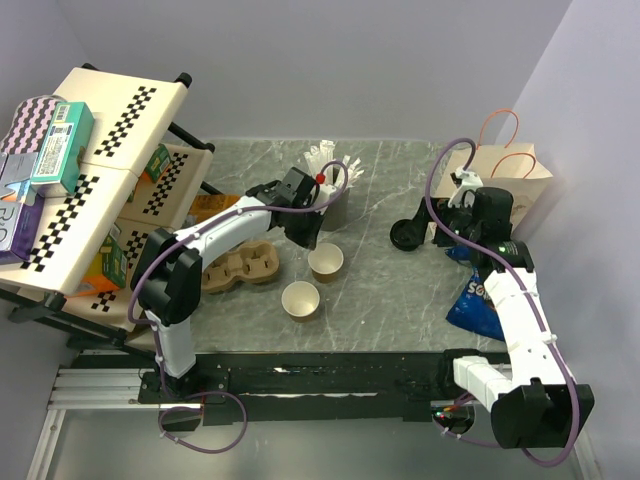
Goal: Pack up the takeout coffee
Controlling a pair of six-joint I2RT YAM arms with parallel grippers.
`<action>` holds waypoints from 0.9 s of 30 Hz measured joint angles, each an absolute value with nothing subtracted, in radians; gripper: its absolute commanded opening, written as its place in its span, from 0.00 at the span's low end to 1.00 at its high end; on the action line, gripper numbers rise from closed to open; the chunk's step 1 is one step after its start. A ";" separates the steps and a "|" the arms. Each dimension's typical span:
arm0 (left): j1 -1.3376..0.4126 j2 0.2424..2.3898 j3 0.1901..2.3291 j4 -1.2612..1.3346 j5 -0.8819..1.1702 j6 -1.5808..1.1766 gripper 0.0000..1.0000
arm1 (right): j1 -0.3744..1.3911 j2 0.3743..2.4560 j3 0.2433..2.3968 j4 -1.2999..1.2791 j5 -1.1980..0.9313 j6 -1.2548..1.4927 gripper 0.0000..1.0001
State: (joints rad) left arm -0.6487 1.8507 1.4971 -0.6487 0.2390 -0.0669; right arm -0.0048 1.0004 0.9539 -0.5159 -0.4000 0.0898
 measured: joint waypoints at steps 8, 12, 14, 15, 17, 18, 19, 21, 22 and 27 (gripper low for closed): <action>-0.630 1.850 1.491 -0.648 0.239 -0.063 0.01 | -0.019 0.999 0.945 -0.513 -0.402 0.092 1.00; -0.589 1.844 1.490 -0.656 0.238 -0.053 0.01 | -0.020 0.998 0.942 -0.511 -0.403 0.093 1.00; -0.559 1.829 1.490 -0.662 0.234 -0.043 0.01 | -0.020 0.998 0.942 -0.511 -0.403 0.093 1.00; -0.541 1.819 1.490 -0.664 0.232 -0.039 0.01 | -0.020 0.998 0.942 -0.511 -0.404 0.092 1.00; -0.509 1.796 1.490 -0.665 0.228 -0.033 0.01 | -0.020 0.998 0.942 -0.510 -0.404 0.093 1.00; -0.486 1.782 1.490 -0.665 0.224 -0.029 0.01 | -0.020 0.998 0.942 -0.509 -0.405 0.093 1.00; -0.469 1.773 1.491 -0.666 0.220 -0.027 0.01 | -0.020 0.998 0.942 -0.509 -0.405 0.093 1.00; -0.429 1.760 1.496 -0.667 0.214 -0.018 0.01 | -0.020 0.999 0.942 -0.509 -0.405 0.096 1.00; -0.413 1.758 1.502 -0.668 0.211 -0.013 0.01 | -0.020 0.999 0.942 -0.509 -0.405 0.096 1.00; -0.316 1.785 1.579 -0.678 0.200 0.011 0.01 | -0.021 1.011 0.942 -0.509 -0.408 0.097 1.00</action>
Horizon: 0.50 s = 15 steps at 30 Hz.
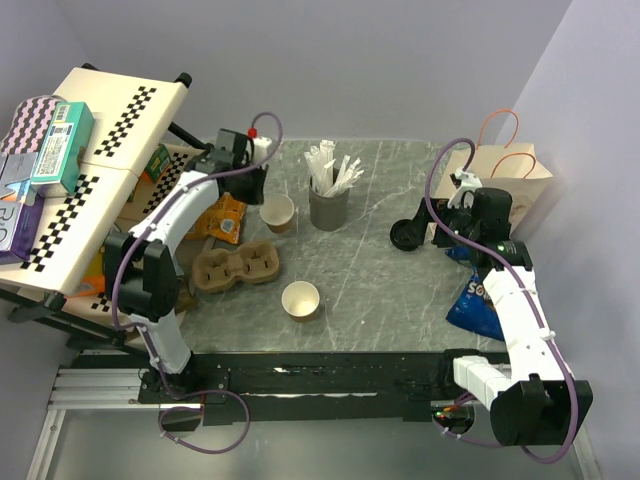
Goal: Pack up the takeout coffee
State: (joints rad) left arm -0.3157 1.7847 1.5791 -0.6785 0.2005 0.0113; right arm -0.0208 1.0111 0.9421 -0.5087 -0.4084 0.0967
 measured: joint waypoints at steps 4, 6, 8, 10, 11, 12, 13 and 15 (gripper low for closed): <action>-0.263 1.846 1.668 -0.675 0.186 0.015 0.01 | -0.022 1.021 0.942 -0.509 -0.409 0.097 1.00; -0.250 1.888 1.716 -0.676 0.184 0.019 0.01 | -0.023 1.023 0.942 -0.509 -0.408 0.097 1.00; -0.241 1.945 1.772 -0.674 0.184 0.025 0.01 | -0.023 1.023 0.942 -0.508 -0.408 0.097 1.00; -0.236 1.988 1.807 -0.675 0.184 0.032 0.01 | -0.023 1.023 0.942 -0.508 -0.408 0.097 1.00; -0.234 2.006 1.821 -0.677 0.185 0.034 0.01 | -0.024 1.023 0.942 -0.508 -0.408 0.097 1.00; -0.233 2.029 1.840 -0.678 0.186 0.037 0.01 | -0.024 1.023 0.942 -0.508 -0.408 0.096 1.00; -0.231 2.045 1.853 -0.680 0.186 0.038 0.01 | -0.025 1.023 0.942 -0.509 -0.408 0.096 1.00; -0.227 2.078 1.880 -0.684 0.186 0.041 0.01 | -0.025 1.023 0.942 -0.509 -0.408 0.096 1.00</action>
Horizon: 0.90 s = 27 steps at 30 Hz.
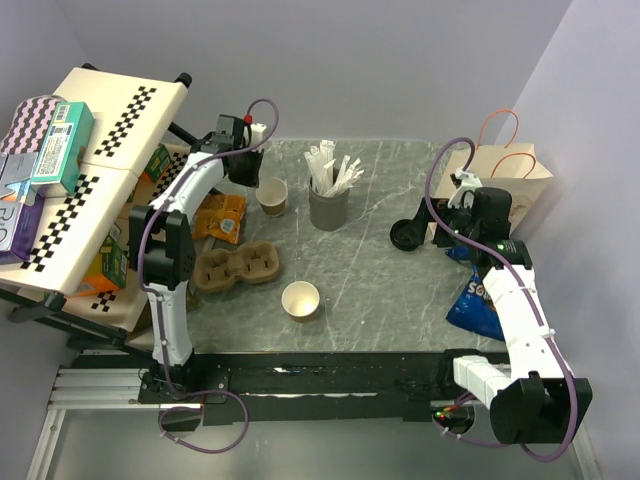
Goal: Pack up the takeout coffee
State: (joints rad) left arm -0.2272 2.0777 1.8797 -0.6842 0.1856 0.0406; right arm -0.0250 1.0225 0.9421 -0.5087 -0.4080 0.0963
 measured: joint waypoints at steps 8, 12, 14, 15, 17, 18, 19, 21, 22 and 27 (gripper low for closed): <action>-0.218 2.101 1.891 -0.698 0.186 0.041 0.18 | -0.033 1.023 0.941 -0.508 -0.408 0.097 1.00; -0.218 2.101 1.899 -0.698 0.187 0.040 0.33 | -0.033 1.032 0.941 -0.505 -0.409 0.100 1.00; -0.218 2.101 1.903 -0.697 0.187 0.040 0.40 | -0.033 1.040 0.941 -0.499 -0.409 0.100 1.00; -0.218 2.101 1.904 -0.697 0.187 0.041 0.42 | -0.033 1.044 0.941 -0.497 -0.409 0.100 1.00; -0.218 2.101 1.906 -0.698 0.186 0.040 0.48 | -0.033 1.053 0.941 -0.492 -0.409 0.100 1.00; -0.218 2.101 1.907 -0.698 0.186 0.040 0.48 | -0.033 1.059 0.941 -0.491 -0.409 0.099 1.00; -0.217 2.101 1.909 -0.699 0.187 0.041 0.49 | -0.033 1.063 0.941 -0.490 -0.409 0.099 1.00; -0.217 2.099 1.912 -0.699 0.196 0.039 0.50 | -0.033 1.069 0.942 -0.490 -0.409 0.091 1.00; -0.217 2.095 1.912 -0.699 0.204 0.040 0.51 | -0.033 1.072 0.944 -0.490 -0.410 0.083 1.00; -0.228 1.979 1.807 -0.674 0.247 0.045 0.60 | -0.033 1.091 0.961 -0.499 -0.431 -0.027 1.00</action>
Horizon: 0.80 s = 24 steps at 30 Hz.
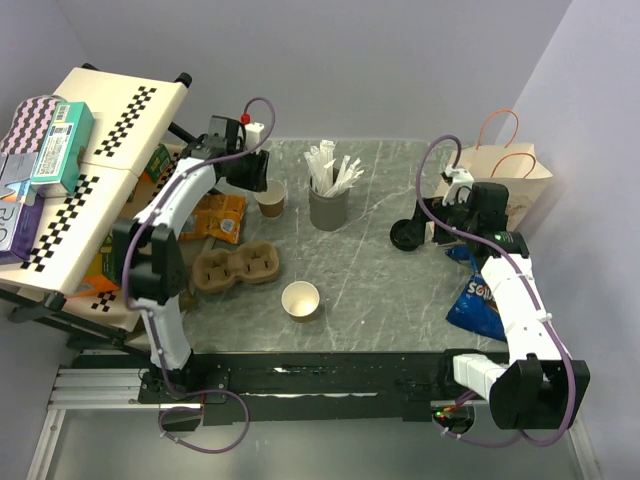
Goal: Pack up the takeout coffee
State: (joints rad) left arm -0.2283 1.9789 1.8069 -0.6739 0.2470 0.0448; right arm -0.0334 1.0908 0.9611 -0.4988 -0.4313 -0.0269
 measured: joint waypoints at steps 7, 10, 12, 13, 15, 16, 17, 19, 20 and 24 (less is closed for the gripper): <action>-0.270 1.664 1.558 -0.622 0.325 0.072 0.63 | -0.028 1.134 0.983 -0.541 -0.477 -0.303 0.95; -0.273 1.554 1.455 -0.580 0.364 0.085 0.64 | -0.013 1.161 0.983 -0.571 -0.477 -0.431 0.84; -0.271 1.496 1.386 -0.569 0.397 0.091 0.65 | 0.019 1.187 0.983 -0.595 -0.457 -0.540 0.77; -0.271 1.481 1.366 -0.569 0.414 0.094 0.65 | 0.033 1.196 0.983 -0.603 -0.451 -0.579 0.72; -0.272 1.468 1.340 -0.570 0.455 0.103 0.66 | 0.073 1.224 0.984 -0.622 -0.427 -0.686 0.70; -0.273 1.466 1.332 -0.572 0.479 0.113 0.66 | 0.088 1.240 0.986 -0.633 -0.413 -0.732 0.67; -0.275 1.465 1.326 -0.574 0.498 0.119 0.66 | 0.105 1.259 0.991 -0.645 -0.398 -0.775 0.66; -0.279 1.461 1.315 -0.577 0.524 0.130 0.66 | 0.134 1.302 1.014 -0.671 -0.364 -0.843 0.60; -0.282 1.459 1.312 -0.582 0.536 0.138 0.66 | 0.151 1.335 1.038 -0.685 -0.334 -0.878 0.58; -0.288 1.446 1.312 -0.588 0.567 0.146 0.66 | 0.207 1.507 1.174 -0.722 -0.201 -0.933 0.51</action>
